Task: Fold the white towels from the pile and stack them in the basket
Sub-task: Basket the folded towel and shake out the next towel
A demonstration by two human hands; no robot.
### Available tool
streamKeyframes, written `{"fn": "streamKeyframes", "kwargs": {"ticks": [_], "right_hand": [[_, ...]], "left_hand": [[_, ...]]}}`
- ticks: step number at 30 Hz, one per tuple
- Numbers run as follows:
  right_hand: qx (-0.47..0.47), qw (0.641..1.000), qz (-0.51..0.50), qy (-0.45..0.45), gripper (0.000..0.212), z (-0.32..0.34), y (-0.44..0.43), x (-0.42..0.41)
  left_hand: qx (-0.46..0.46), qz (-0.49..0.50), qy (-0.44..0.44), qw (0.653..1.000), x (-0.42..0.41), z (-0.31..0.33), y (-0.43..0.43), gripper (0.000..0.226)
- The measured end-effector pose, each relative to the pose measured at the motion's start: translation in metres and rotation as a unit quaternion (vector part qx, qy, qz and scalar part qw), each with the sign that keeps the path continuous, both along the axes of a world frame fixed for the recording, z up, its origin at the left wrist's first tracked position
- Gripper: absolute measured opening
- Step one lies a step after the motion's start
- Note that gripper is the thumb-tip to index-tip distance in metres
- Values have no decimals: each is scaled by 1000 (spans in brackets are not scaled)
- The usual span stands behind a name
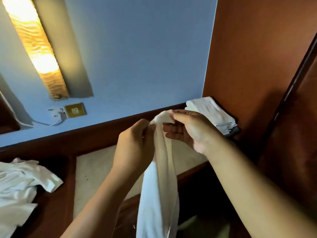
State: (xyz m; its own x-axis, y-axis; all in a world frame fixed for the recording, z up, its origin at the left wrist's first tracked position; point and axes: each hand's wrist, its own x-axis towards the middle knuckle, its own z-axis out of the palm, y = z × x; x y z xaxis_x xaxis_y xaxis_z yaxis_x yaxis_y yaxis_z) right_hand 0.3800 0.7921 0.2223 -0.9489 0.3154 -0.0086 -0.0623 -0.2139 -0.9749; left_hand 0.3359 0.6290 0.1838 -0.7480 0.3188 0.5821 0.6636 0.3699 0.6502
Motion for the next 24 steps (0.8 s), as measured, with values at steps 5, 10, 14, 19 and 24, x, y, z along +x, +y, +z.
{"fn": "streamKeyframes", "kwargs": {"ticks": [5,10,14,19,24], "right_hand": [[119,989,22,-81,10,-75,-1,40],[365,929,-62,-6,29,-116,-27,75],[513,849,-124,-33,17,-148,-23,60],[522,839,-111,-108,19,-209,-4,43],[502,849,-92,-138,36,-261,7,58]], "left_hand": [[193,-80,-406,890,28,-15,7,22],[310,-123,-462,822,48,-28,5,18],[342,-125,-439,821,57,-29,13,14],[398,-88,-390,826,56,-34,5,14],[451,-18,-331,829,38,-29,-35,17]]}}
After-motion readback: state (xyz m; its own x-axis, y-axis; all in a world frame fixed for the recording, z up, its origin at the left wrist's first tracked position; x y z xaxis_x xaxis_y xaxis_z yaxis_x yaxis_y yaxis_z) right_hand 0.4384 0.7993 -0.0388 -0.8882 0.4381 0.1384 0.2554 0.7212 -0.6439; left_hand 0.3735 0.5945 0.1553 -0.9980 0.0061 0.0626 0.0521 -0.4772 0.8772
